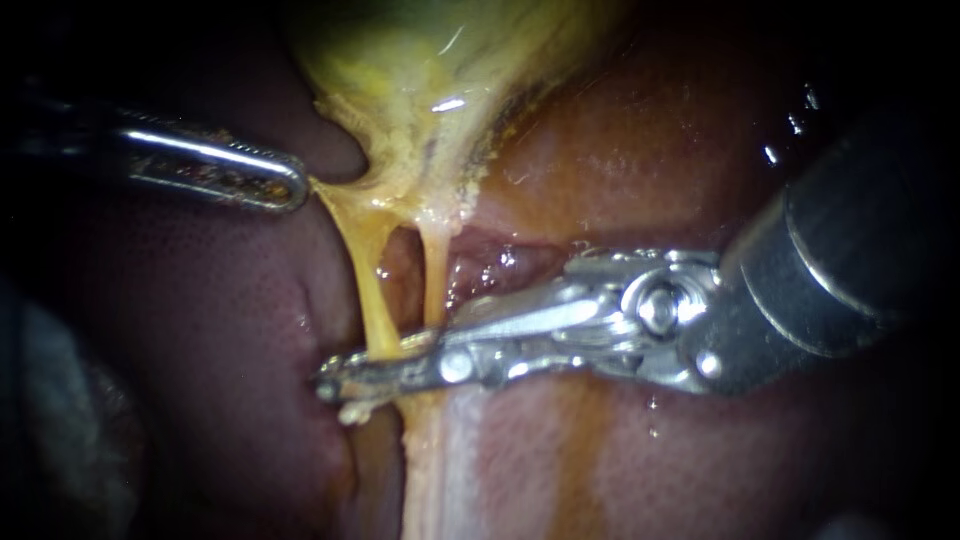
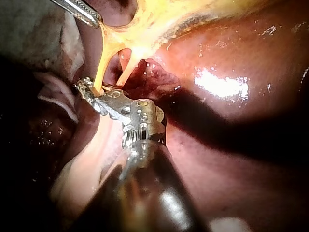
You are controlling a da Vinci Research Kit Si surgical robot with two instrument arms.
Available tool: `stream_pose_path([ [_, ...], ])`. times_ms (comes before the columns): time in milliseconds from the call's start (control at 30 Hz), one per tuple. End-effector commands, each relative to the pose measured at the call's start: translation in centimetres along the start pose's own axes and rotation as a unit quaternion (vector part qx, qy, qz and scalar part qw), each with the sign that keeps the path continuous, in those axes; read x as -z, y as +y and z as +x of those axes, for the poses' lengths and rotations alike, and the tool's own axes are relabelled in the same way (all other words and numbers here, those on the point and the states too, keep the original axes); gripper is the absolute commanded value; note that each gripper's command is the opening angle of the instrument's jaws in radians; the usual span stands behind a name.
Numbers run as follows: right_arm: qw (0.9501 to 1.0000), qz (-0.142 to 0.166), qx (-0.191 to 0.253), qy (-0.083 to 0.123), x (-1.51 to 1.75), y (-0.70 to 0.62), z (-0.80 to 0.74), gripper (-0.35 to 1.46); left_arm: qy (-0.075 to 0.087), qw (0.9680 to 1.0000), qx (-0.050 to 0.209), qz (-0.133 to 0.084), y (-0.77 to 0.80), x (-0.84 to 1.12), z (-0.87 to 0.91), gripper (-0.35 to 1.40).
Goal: Going back second clip left tube
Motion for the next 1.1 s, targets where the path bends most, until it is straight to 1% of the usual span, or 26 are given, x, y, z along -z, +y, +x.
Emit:
stream_pose_path([
  [33,1.0000,-0.001,0.001,-0.001,-0.02,0.01,-0.01,-0.35,0.000,1.0000,0.000,0.000,0.00,0.00,0.00,-0.35],
  [100,1.0000,0.001,0.005,0.002,-0.07,0.04,-0.03,-0.03,0.000,1.0000,0.000,0.000,0.00,0.00,0.00,-0.35],
  [133,0.9999,0.004,0.010,0.007,-0.11,0.07,-0.05,0.19,0.000,1.0000,0.000,0.000,0.00,0.00,0.00,-0.35],
  [233,0.9993,0.020,0.017,0.027,-0.22,0.15,-0.10,0.35,0.000,1.0000,0.000,0.000,0.00,0.01,0.00,-0.35],
  [267,0.9991,0.023,0.018,0.032,-0.25,0.18,-0.11,0.38,0.000,1.0000,0.000,0.000,0.00,0.01,0.00,-0.35],
  [333,0.9979,0.017,0.052,0.036,-0.30,0.26,-0.12,0.44,0.000,1.0000,0.000,0.000,0.00,0.01,0.00,-0.35],
  [400,0.9958,0.003,0.081,0.041,-0.32,0.34,-0.13,0.46,0.000,1.0000,0.000,0.000,0.00,0.01,0.00,-0.35],
  [433,0.9946,-0.010,0.093,0.046,-0.32,0.40,-0.13,0.48,0.000,1.0000,0.000,0.000,0.00,0.01,0.00,-0.35],
  [500,0.9913,-0.027,0.120,0.047,-0.30,0.49,-0.12,0.50,0.000,1.0000,0.000,0.000,0.00,0.01,0.00,-0.35],
  [567,0.9883,-0.037,0.141,0.043,-0.25,0.56,-0.10,0.50,0.000,1.0000,0.000,0.000,0.00,0.01,0.00,-0.35],
  [667,0.9840,-0.048,0.166,0.045,-0.17,0.61,-0.04,0.50,0.000,1.0000,0.000,0.000,0.00,0.01,0.00,-0.35],
  [733,0.9821,-0.051,0.176,0.046,-0.12,0.60,-0.01,0.50,0.000,1.0000,0.000,-0.001,-0.01,0.01,0.00,-0.35],
  [800,0.9792,-0.052,0.191,0.044,-0.04,0.56,0.01,0.50,0.000,1.0000,-0.001,-0.001,-0.02,0.02,-0.01,-0.35],
  [833,0.9765,-0.052,0.205,0.042,0.01,0.52,0.02,0.50,0.000,1.0000,-0.001,-0.001,-0.02,0.03,-0.01,-0.35],
  [900,0.9729,-0.053,0.221,0.041,0.11,0.46,0.02,0.50,-0.001,1.0000,-0.001,-0.002,-0.02,0.04,-0.02,-0.35],
  [1000,0.9660,-0.059,0.248,0.040,0.34,0.34,-0.03,0.50,-0.001,1.0000,-0.001,-0.002,-0.03,0.05,-0.02,-0.35],
  [1100,0.9611,-0.066,0.265,0.042,0.62,0.23,-0.10,0.50,-0.001,1.0000,-0.001,-0.002,-0.03,0.05,-0.02,-0.35],
])
